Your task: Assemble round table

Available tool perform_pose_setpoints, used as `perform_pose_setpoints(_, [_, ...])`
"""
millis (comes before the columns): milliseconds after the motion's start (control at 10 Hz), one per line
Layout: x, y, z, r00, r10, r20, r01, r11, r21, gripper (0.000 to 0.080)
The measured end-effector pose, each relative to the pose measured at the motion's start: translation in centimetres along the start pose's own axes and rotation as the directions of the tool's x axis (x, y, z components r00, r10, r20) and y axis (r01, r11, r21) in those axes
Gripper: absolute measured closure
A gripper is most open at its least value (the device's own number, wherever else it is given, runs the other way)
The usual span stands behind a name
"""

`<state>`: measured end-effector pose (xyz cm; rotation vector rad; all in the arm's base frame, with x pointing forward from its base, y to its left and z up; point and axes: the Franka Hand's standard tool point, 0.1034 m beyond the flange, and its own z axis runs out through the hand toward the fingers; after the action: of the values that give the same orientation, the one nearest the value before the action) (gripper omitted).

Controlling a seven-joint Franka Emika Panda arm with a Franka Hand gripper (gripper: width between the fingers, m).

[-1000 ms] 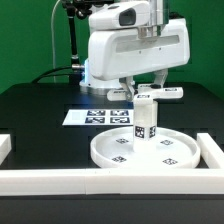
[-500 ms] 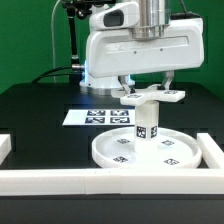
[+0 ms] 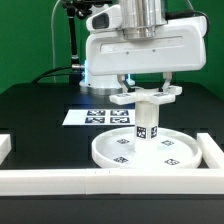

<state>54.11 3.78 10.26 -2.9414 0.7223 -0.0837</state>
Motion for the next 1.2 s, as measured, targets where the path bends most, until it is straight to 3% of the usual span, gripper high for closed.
perform_pose_setpoints(400, [0.09,0.21,0.01,0.905,0.425,0.025,-0.426,0.904,0.030,0.0347])
perform_pose_setpoints(700, [0.13,0.16,0.05,0.672,0.739,0.035,-0.740,0.672,0.031,0.0347])
perform_pose_setpoints(900, [0.18,0.08,0.04,0.588,0.808,0.040,-0.809,0.588,0.023,0.0347])
perform_pose_setpoints(1200, [0.22,0.07,0.02,0.397,0.917,0.045,-0.918,0.397,0.014,0.0347])
